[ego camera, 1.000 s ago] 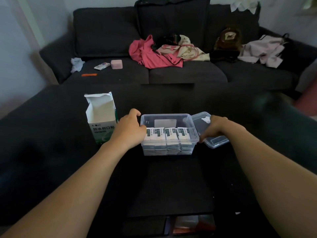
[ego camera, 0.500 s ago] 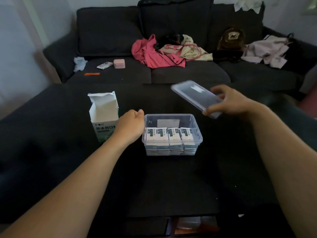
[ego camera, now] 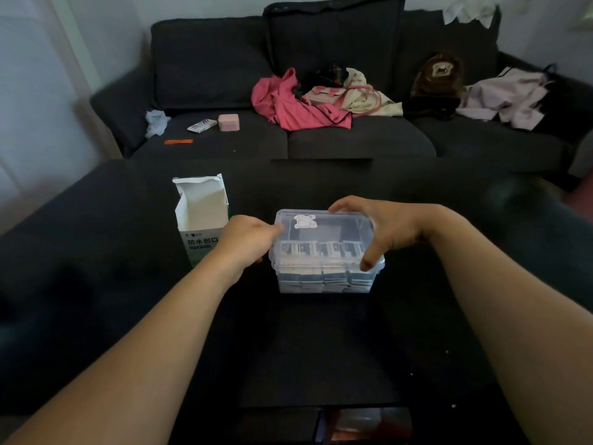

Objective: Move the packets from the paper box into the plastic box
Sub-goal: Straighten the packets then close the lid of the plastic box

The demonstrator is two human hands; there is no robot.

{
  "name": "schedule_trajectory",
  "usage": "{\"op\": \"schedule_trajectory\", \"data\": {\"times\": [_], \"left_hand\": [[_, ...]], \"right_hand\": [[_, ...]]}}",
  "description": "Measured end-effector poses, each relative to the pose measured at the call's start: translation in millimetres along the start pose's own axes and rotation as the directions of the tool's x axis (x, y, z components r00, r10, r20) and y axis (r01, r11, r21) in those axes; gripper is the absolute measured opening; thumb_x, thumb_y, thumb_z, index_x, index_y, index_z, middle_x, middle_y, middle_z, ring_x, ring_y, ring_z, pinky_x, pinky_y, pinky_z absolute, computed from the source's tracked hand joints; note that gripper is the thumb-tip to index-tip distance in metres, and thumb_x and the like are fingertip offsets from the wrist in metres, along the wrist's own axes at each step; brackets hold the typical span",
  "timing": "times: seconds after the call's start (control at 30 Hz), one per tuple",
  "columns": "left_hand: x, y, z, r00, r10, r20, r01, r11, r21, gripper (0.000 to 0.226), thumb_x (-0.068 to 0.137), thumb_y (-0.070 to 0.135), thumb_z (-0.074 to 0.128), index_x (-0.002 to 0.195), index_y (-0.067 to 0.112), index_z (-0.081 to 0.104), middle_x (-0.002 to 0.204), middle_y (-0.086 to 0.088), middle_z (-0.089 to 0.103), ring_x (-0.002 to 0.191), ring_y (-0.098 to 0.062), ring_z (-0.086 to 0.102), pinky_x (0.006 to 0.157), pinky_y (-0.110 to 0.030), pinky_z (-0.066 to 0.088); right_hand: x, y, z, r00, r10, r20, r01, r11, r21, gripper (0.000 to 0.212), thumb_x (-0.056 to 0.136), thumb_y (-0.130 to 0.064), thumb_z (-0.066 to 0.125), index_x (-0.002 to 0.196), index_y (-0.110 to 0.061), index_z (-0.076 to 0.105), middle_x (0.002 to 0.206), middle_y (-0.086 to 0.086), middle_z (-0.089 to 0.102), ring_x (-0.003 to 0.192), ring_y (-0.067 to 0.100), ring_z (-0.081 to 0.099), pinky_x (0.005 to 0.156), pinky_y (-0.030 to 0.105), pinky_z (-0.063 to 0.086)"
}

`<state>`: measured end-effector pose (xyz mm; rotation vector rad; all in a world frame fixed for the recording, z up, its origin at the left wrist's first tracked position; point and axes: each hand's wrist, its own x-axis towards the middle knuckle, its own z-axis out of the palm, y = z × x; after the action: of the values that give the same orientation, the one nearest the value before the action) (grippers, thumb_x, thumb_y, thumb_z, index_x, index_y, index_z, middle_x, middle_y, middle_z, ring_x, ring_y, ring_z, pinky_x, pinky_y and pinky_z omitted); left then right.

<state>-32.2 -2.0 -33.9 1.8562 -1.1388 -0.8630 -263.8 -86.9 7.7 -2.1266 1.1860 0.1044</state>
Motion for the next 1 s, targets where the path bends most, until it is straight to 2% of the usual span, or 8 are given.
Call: {"op": "schedule_trajectory", "data": {"times": [0.23,0.4,0.5,0.57,0.7,0.8,0.9,1.0], "left_hand": [[-2.2,0.9,-0.6,1.000,0.006,-0.017,-0.005,0.999,0.046,0.012,0.091,0.015,0.071,0.102,0.017,0.075,0.099,-0.003,0.072,0.090,-0.016,0.067,0.074,-0.029,0.055],[-4.7,4.4,1.1,0.999,-0.052,0.006,0.052,0.996,0.076,0.023,0.091,0.012,0.072,0.113,0.017,0.072,0.120,-0.005,0.068,0.113,-0.021,0.063,0.100,-0.042,0.053],[-2.2,4.8,1.5,0.995,-0.097,-0.015,0.098,0.994,0.039,0.039,0.090,0.016,0.074,0.128,0.015,0.066,0.129,-0.006,0.064,0.117,-0.023,0.060,0.102,-0.043,0.052],[-1.8,3.7,1.5,0.987,-0.158,-0.022,0.158,0.987,0.028,0.048,0.091,0.029,0.073,0.134,0.012,0.060,0.127,-0.006,0.063,0.110,-0.023,0.063,0.098,-0.041,0.054],[0.2,2.2,6.2,0.950,-0.298,0.095,0.308,0.944,-0.116,0.038,0.095,0.032,0.068,0.123,0.008,0.060,0.110,-0.010,0.070,0.095,-0.024,0.070,0.082,-0.038,0.062],[0.7,2.2,8.0,0.952,-0.301,0.062,0.307,0.939,-0.154,0.022,0.095,0.024,0.070,0.105,0.007,0.060,0.103,-0.012,0.072,0.088,-0.024,0.073,0.073,-0.037,0.063],[2.7,-1.6,10.5,0.990,-0.067,-0.123,0.083,0.989,0.125,0.022,0.090,0.025,0.074,0.083,0.004,0.073,0.079,-0.008,0.071,0.071,-0.019,0.068,0.063,-0.032,0.055],[1.6,-3.9,17.5,0.975,0.117,-0.188,-0.036,0.922,0.385,0.039,0.092,0.025,0.069,0.059,0.007,0.061,0.058,-0.005,0.055,0.055,-0.018,0.053,0.047,-0.026,0.033]], "right_hand": [[-2.7,2.9,-1.1,0.998,0.035,0.059,-0.038,0.998,0.059,0.110,0.067,-0.009,0.087,0.152,-0.043,0.027,0.158,-0.011,0.022,0.146,0.026,0.023,0.120,0.055,0.028],[-3.9,3.7,-1.0,0.995,0.050,0.088,-0.060,0.992,0.110,0.109,0.070,-0.017,0.087,0.156,-0.042,0.025,0.165,-0.011,0.015,0.151,0.027,0.016,0.122,0.055,0.022],[0.2,11.6,-0.5,0.987,0.115,-0.108,-0.082,0.959,0.270,0.088,0.085,-0.033,0.077,0.158,-0.035,0.027,0.166,-0.005,0.022,0.151,0.024,0.024,0.121,0.049,0.027],[6.3,24.5,-2.1,0.925,0.323,-0.201,-0.212,0.876,0.433,0.078,0.087,-0.037,0.075,0.154,-0.022,0.037,0.157,0.006,0.041,0.138,0.028,0.047,0.110,0.045,0.044],[-0.2,33.4,3.1,0.865,0.499,0.053,-0.447,0.717,0.535,0.067,0.075,-0.035,0.083,0.130,-0.004,0.061,0.118,0.020,0.071,0.099,0.032,0.074,0.081,0.043,0.062],[-2.3,23.6,1.9,0.846,0.532,0.022,-0.460,0.709,0.534,0.049,0.080,-0.029,0.081,0.118,-0.004,0.063,0.110,0.019,0.071,0.091,0.029,0.073,0.067,0.038,0.060],[-0.5,9.0,2.6,0.817,0.572,-0.070,-0.484,0.746,0.458,0.037,0.084,-0.026,0.079,0.110,-0.004,0.063,0.102,0.016,0.070,0.083,0.025,0.070,0.061,0.033,0.058],[3.0,-1.3,5.8,0.795,0.590,-0.142,-0.506,0.774,0.381,0.031,0.086,-0.023,0.078,0.105,-0.004,0.062,0.097,0.016,0.070,0.078,0.025,0.071,0.058,0.033,0.059]]}}
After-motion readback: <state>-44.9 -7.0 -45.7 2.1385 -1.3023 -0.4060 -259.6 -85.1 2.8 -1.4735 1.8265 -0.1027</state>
